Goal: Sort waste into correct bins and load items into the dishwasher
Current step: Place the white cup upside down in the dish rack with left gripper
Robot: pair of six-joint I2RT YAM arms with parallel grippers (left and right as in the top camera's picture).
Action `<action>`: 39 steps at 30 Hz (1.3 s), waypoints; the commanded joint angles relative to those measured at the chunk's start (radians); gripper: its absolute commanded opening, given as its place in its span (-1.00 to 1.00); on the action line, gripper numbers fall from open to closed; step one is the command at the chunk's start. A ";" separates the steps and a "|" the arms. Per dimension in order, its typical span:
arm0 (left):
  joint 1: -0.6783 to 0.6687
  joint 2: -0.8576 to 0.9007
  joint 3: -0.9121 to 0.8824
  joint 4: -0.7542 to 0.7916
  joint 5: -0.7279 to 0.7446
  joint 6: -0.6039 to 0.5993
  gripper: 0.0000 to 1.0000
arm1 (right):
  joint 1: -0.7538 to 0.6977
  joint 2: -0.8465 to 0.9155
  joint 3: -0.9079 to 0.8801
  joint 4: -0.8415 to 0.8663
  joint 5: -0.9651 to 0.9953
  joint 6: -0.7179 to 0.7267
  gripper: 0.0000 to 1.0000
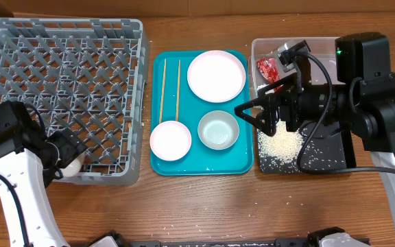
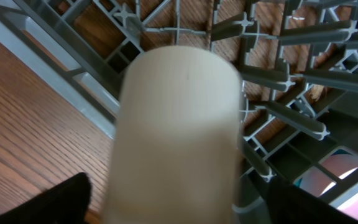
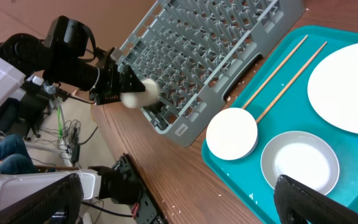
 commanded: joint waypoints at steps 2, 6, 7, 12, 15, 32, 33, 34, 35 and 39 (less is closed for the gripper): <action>0.005 0.010 0.001 0.029 0.019 -0.027 1.00 | -0.007 -0.004 0.008 -0.013 0.003 0.000 1.00; 0.005 0.010 0.101 -0.016 0.148 -0.006 0.98 | -0.007 -0.004 0.008 -0.019 0.003 0.000 1.00; 0.003 0.010 0.154 -0.037 0.195 0.030 0.93 | -0.007 -0.003 0.008 -0.019 0.003 0.000 1.00; -0.043 0.000 0.437 -0.167 0.381 0.231 0.90 | -0.003 0.007 0.008 -0.004 0.021 0.014 1.00; -0.154 -0.036 0.594 -0.231 0.382 0.320 0.91 | 0.046 0.040 0.008 -0.013 0.262 0.159 1.00; -0.416 -0.158 0.655 -0.326 0.316 0.352 1.00 | 0.306 0.371 0.005 0.061 0.477 0.312 1.00; -0.416 -0.153 0.655 -0.325 0.316 0.352 1.00 | 0.306 0.371 0.005 0.060 0.477 0.312 1.00; -0.416 -0.148 0.655 -0.325 0.316 0.352 1.00 | 0.306 0.370 0.005 0.053 0.476 0.312 1.00; -0.416 -0.143 0.655 -0.325 0.316 0.352 0.99 | 0.306 0.370 0.005 0.048 0.476 0.312 1.00; -0.416 -0.119 0.655 -0.325 0.316 0.352 1.00 | 0.306 0.370 0.005 0.030 0.375 0.311 1.00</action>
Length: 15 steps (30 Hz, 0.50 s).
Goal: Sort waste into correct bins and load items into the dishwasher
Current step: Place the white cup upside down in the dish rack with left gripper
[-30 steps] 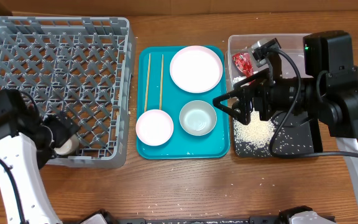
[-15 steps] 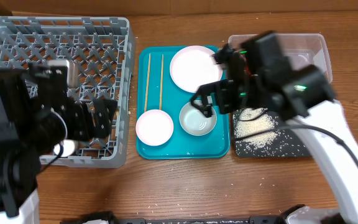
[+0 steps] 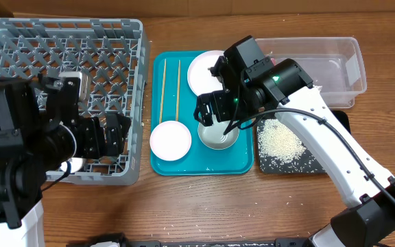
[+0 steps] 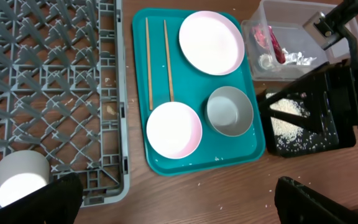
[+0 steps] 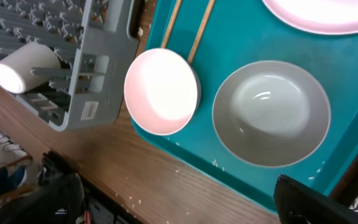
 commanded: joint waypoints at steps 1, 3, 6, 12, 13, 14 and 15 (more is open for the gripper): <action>-0.007 0.023 0.013 0.001 -0.007 0.027 1.00 | 0.003 -0.010 0.005 0.001 -0.087 0.004 1.00; -0.007 0.040 0.013 0.001 -0.008 0.027 1.00 | 0.009 -0.010 0.005 0.003 -0.087 0.005 1.00; -0.007 0.060 0.013 0.001 -0.007 0.027 1.00 | 0.010 -0.010 0.005 -0.007 -0.146 0.013 1.00; -0.007 0.107 0.013 0.002 -0.008 0.027 1.00 | -0.055 -0.028 0.008 -0.122 -0.215 0.025 0.99; -0.007 0.116 0.013 0.002 -0.007 0.027 1.00 | -0.103 -0.053 0.008 -0.153 -0.215 0.018 1.00; -0.007 0.125 0.013 0.002 -0.008 0.027 1.00 | -0.135 -0.075 0.008 -0.161 -0.217 -0.006 1.00; -0.007 0.130 0.013 0.002 -0.007 0.027 1.00 | -0.166 -0.101 0.008 -0.159 -0.219 -0.035 1.00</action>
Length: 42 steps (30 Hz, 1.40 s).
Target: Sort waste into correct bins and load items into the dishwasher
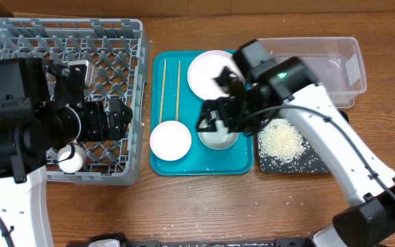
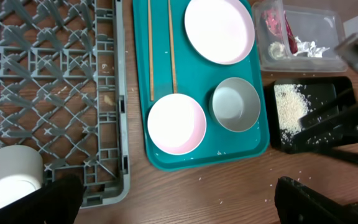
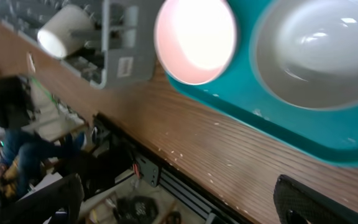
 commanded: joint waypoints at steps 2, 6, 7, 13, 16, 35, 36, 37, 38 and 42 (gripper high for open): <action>-0.007 0.047 0.013 0.002 -0.007 0.027 0.99 | -0.210 -0.238 0.007 0.061 -0.009 -0.238 0.99; -0.007 0.089 0.013 0.002 -0.008 0.027 1.00 | -0.254 -0.440 0.003 0.179 0.187 -0.338 0.99; -0.007 0.095 0.013 0.002 -0.008 0.027 1.00 | -0.254 -0.463 -0.002 0.200 0.232 -0.338 0.99; -0.007 0.129 0.013 0.002 -0.007 0.027 1.00 | -0.269 -0.715 -0.240 0.560 0.385 -0.518 0.99; -0.006 0.143 0.013 0.002 -0.007 0.027 1.00 | -0.347 -0.901 -0.496 0.734 0.385 -0.566 0.99; -0.006 0.155 0.013 0.003 -0.007 0.027 1.00 | -0.591 -1.643 -1.457 1.036 0.340 -0.439 0.99; -0.006 0.155 0.013 0.002 -0.008 0.027 1.00 | -0.595 -1.655 -1.479 1.054 0.340 -0.425 1.00; -0.006 0.155 0.013 0.003 -0.008 0.027 1.00 | -0.599 -1.666 -1.499 1.073 0.340 -0.420 0.99; -0.006 0.155 0.013 0.002 -0.007 0.027 1.00 | -0.604 -1.685 -1.532 1.098 0.339 -0.420 0.99; -0.006 0.155 0.013 0.002 -0.008 0.027 1.00 | -0.605 -1.717 -1.601 1.139 0.339 -0.421 0.99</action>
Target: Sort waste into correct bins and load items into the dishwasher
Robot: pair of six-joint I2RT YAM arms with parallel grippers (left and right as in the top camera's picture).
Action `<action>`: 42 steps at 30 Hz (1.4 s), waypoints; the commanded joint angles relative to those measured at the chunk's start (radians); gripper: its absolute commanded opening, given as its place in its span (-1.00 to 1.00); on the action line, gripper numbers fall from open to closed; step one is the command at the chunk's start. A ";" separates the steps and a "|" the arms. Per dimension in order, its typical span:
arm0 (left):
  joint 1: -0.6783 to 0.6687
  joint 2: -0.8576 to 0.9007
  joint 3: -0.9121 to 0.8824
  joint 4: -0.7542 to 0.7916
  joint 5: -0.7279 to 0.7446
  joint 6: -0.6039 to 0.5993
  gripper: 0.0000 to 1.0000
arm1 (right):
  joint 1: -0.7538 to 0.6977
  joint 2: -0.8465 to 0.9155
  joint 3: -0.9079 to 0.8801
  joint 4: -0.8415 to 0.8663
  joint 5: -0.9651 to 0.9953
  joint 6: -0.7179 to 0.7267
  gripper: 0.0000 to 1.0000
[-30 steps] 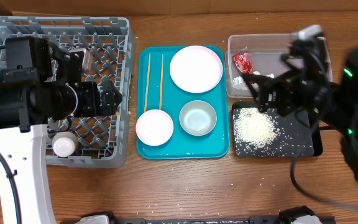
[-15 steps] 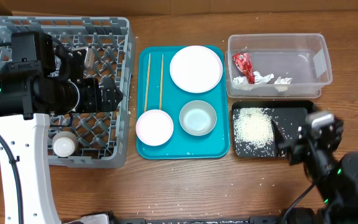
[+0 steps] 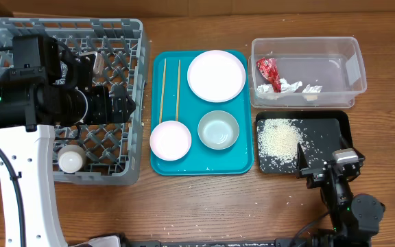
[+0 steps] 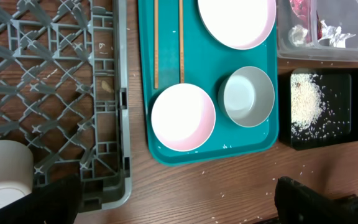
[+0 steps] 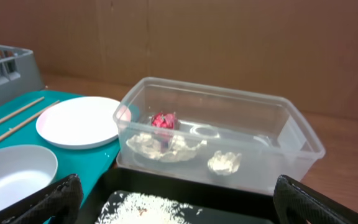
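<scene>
A teal tray (image 3: 247, 165) holds two chopsticks (image 3: 162, 89), a pink plate (image 3: 216, 75), a pink bowl (image 3: 170, 140) and a grey bowl (image 3: 218, 130). A cream cup (image 3: 70, 159) lies in the grey dish rack (image 3: 132, 68), near its front-left corner. My left gripper (image 3: 118, 108) hangs open over the rack's right side, holding nothing. From the left wrist view, the cup (image 4: 2, 169) and pink bowl (image 4: 183, 125) show far below it. My right gripper (image 3: 307, 168) is open and empty, low at the front edge of the black tray (image 3: 331, 127).
A clear bin (image 3: 352, 68) at the back right holds a red wrapper (image 5: 163, 120) and crumpled foil (image 5: 224, 162). The black tray carries a heap of rice (image 3: 280, 139). Loose grains lie on the wood in front of the trays.
My right arm was over the grey bowl on the teal tray; now it is drawn back to the front right, low by the black tray. My left gripper has shifted slightly toward the back.
First my left gripper was shut on the cream cup at the rack's front-left corner, the right gripper over the rice tray. Then the cup lay in the rack, the left gripper was open above, the right over the bowls. Now the right arm is withdrawn.
</scene>
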 commanded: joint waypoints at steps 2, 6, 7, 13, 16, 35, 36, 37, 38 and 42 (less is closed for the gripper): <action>-0.006 -0.001 0.013 0.002 -0.003 0.027 1.00 | -0.007 -0.023 -0.079 0.090 -0.005 0.024 1.00; -0.006 -0.001 0.013 0.002 -0.004 0.027 1.00 | -0.007 -0.023 -0.128 0.213 -0.006 0.024 0.99; -0.006 -0.001 0.013 0.002 -0.004 0.027 1.00 | -0.007 -0.023 -0.128 0.212 -0.001 0.024 0.99; -0.006 -0.001 0.013 0.002 -0.003 0.027 1.00 | -0.006 -0.022 -0.127 0.212 -0.001 0.024 0.99; -0.006 -0.001 0.013 0.002 -0.004 0.027 1.00 | -0.006 -0.022 -0.127 0.212 -0.001 0.024 0.99; -0.264 0.029 0.007 0.300 0.056 -0.275 0.68 | -0.005 -0.022 -0.127 0.212 -0.001 0.024 0.99; -0.310 0.039 0.007 0.312 -0.026 -0.283 0.71 | -0.005 -0.022 -0.127 0.212 -0.001 0.024 1.00; -0.377 0.058 0.007 0.331 -0.106 -0.281 0.75 | -0.005 -0.022 -0.127 0.212 -0.001 0.024 0.99; -0.446 0.080 0.007 0.358 -0.194 -0.280 0.86 | -0.005 -0.022 -0.127 0.212 -0.001 0.024 1.00; -0.593 0.177 0.007 0.416 -0.551 -0.370 0.74 | -0.005 -0.022 -0.127 0.212 -0.001 0.024 0.99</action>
